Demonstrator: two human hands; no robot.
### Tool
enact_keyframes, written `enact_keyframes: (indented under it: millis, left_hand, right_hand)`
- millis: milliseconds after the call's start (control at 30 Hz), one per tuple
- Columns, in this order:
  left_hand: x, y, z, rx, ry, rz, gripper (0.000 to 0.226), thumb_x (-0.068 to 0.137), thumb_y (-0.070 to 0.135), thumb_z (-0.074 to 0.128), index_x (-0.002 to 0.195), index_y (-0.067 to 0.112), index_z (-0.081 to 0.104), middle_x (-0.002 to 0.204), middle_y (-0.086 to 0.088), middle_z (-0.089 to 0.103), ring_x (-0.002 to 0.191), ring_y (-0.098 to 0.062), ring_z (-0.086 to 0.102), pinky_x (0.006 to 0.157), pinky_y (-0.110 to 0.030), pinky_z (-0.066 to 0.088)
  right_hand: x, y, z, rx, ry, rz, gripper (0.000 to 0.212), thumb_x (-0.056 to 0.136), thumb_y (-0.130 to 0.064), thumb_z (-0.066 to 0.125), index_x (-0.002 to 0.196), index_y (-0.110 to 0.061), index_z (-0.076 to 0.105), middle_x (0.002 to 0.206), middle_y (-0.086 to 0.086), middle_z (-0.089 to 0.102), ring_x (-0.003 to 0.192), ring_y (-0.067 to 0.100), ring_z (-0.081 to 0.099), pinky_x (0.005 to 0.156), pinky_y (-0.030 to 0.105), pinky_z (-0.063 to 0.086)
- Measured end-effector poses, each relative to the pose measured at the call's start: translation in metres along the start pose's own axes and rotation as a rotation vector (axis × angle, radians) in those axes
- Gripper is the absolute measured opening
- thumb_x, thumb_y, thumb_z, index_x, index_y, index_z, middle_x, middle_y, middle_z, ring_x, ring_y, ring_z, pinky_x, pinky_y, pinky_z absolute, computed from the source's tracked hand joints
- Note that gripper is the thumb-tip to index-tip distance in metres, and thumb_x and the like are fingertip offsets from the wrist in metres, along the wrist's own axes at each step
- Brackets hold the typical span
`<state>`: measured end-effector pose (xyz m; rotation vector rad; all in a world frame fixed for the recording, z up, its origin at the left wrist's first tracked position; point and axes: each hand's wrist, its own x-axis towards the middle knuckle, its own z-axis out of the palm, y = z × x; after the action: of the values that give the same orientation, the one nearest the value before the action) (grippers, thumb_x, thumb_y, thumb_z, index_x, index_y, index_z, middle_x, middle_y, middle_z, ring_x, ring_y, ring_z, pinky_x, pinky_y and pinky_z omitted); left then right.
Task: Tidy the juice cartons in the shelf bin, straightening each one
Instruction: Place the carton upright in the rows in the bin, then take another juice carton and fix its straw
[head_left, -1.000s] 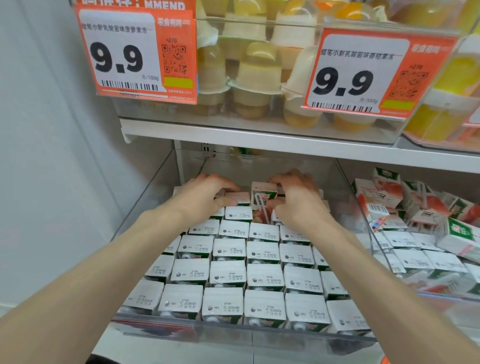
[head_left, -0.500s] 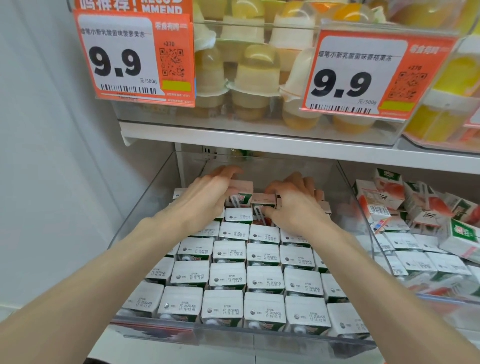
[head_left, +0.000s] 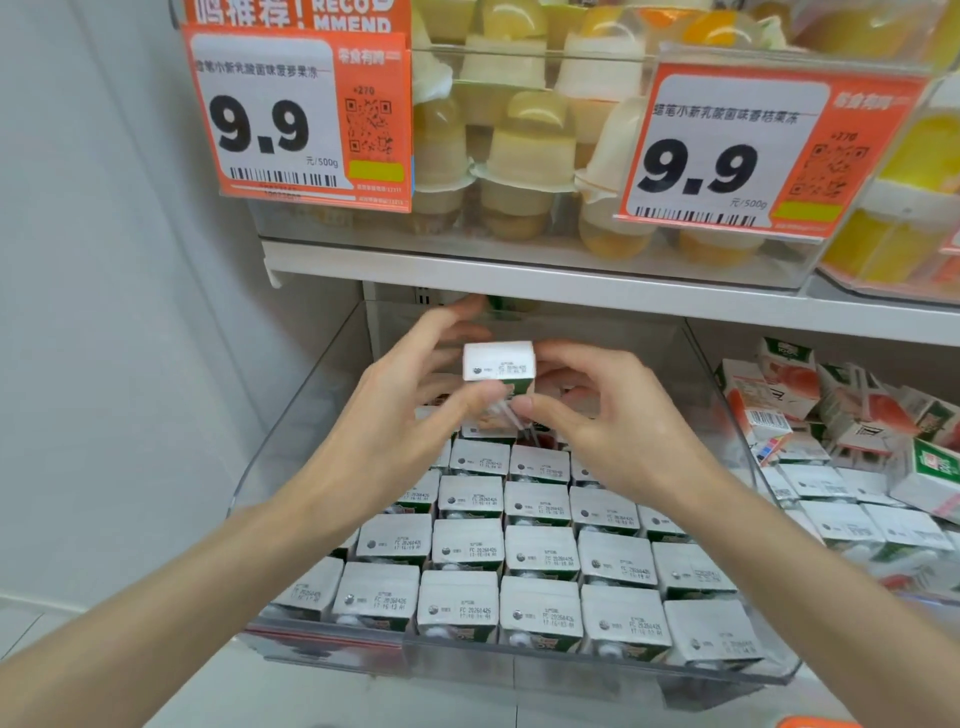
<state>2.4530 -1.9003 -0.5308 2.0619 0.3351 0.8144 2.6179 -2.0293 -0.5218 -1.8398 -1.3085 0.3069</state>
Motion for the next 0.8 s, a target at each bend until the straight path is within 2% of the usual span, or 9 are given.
enact_keyframes:
  millis: [67, 100, 200, 300, 400, 567, 700, 800]
  left_hand:
    - [-0.009, 0.001, -0.003, 0.035, -0.040, -0.021, 0.077, 0.084, 0.048, 0.074, 0.152, 0.038, 0.041, 0.131, 0.025, 0.065, 0.128, 0.004, 0.061, 0.110, -0.019, 0.048]
    - [-0.012, -0.001, -0.005, 0.077, -0.049, -0.027, 0.078, 0.085, 0.045, 0.076, 0.154, 0.037, 0.041, 0.130, 0.024, 0.066, 0.128, 0.003, 0.062, 0.112, -0.021, 0.048]
    - [-0.019, -0.004, -0.011, 0.114, -0.028, -0.068, 0.067, 0.091, 0.025, 0.079, 0.149, 0.035, 0.049, 0.124, 0.020, 0.073, 0.122, 0.005, 0.065, 0.111, -0.021, 0.049]
    - [-0.021, -0.003, -0.012, 0.073, -0.013, -0.100, 0.053, 0.088, 0.027, 0.079, 0.137, 0.033, 0.060, 0.120, 0.027, 0.073, 0.115, 0.007, 0.068, 0.101, -0.012, 0.050]
    - [-0.020, -0.002, -0.011, 0.071, -0.039, -0.113, 0.045, 0.090, 0.023, 0.079, 0.132, 0.033, 0.065, 0.120, 0.027, 0.074, 0.113, 0.008, 0.069, 0.098, -0.009, 0.050]
    - [-0.017, -0.006, -0.005, 0.067, -0.057, -0.114, 0.045, 0.093, 0.010, 0.077, 0.130, 0.034, 0.066, 0.121, 0.021, 0.076, 0.115, 0.002, 0.070, 0.101, -0.016, 0.053]
    - [-0.015, -0.007, -0.004, -0.009, -0.051, -0.128, 0.045, 0.092, 0.005, 0.077, 0.128, 0.032, 0.067, 0.121, 0.020, 0.076, 0.115, -0.002, 0.072, 0.098, -0.017, 0.055]
    - [-0.016, -0.007, -0.005, 0.005, -0.059, -0.117, 0.046, 0.091, 0.003, 0.077, 0.126, 0.031, 0.068, 0.121, 0.019, 0.076, 0.118, -0.003, 0.071, 0.100, -0.019, 0.055]
  right_hand:
    - [-0.009, 0.000, 0.003, 0.043, -0.010, -0.017, 0.034, 0.097, -0.023, 0.076, 0.130, -0.033, 0.071, 0.113, -0.024, 0.075, 0.109, -0.005, 0.068, 0.102, 0.029, 0.055]
    - [-0.013, 0.001, 0.005, 0.052, -0.021, -0.026, 0.035, 0.098, -0.023, 0.075, 0.131, -0.034, 0.070, 0.116, -0.023, 0.074, 0.111, -0.002, 0.067, 0.102, 0.031, 0.055]
    - [-0.020, 0.000, 0.010, 0.063, -0.056, -0.018, 0.036, 0.100, -0.026, 0.071, 0.134, -0.036, 0.068, 0.120, -0.021, 0.073, 0.114, 0.000, 0.066, 0.102, 0.033, 0.055]
    - [-0.021, 0.000, 0.013, 0.114, -0.066, 0.015, 0.036, 0.101, -0.027, 0.071, 0.135, -0.035, 0.067, 0.119, -0.019, 0.074, 0.113, -0.001, 0.067, 0.102, 0.033, 0.056]
    - [-0.019, 0.001, 0.014, 0.138, -0.050, 0.039, 0.035, 0.100, -0.027, 0.072, 0.135, -0.034, 0.068, 0.117, -0.019, 0.074, 0.112, -0.001, 0.067, 0.102, 0.033, 0.056]
    - [-0.022, 0.003, 0.014, 0.190, -0.036, 0.079, 0.035, 0.098, -0.026, 0.075, 0.131, -0.034, 0.069, 0.116, -0.016, 0.074, 0.109, -0.002, 0.068, 0.099, 0.027, 0.057]
    - [-0.024, 0.004, 0.012, 0.351, 0.026, 0.146, 0.034, 0.088, -0.022, 0.085, 0.117, -0.028, 0.068, 0.109, -0.010, 0.078, 0.101, 0.001, 0.073, 0.095, 0.025, 0.060]
    - [-0.025, 0.005, 0.011, 0.360, 0.016, 0.148, 0.036, 0.083, -0.017, 0.088, 0.111, -0.024, 0.067, 0.107, -0.010, 0.079, 0.098, 0.001, 0.075, 0.090, 0.022, 0.060]
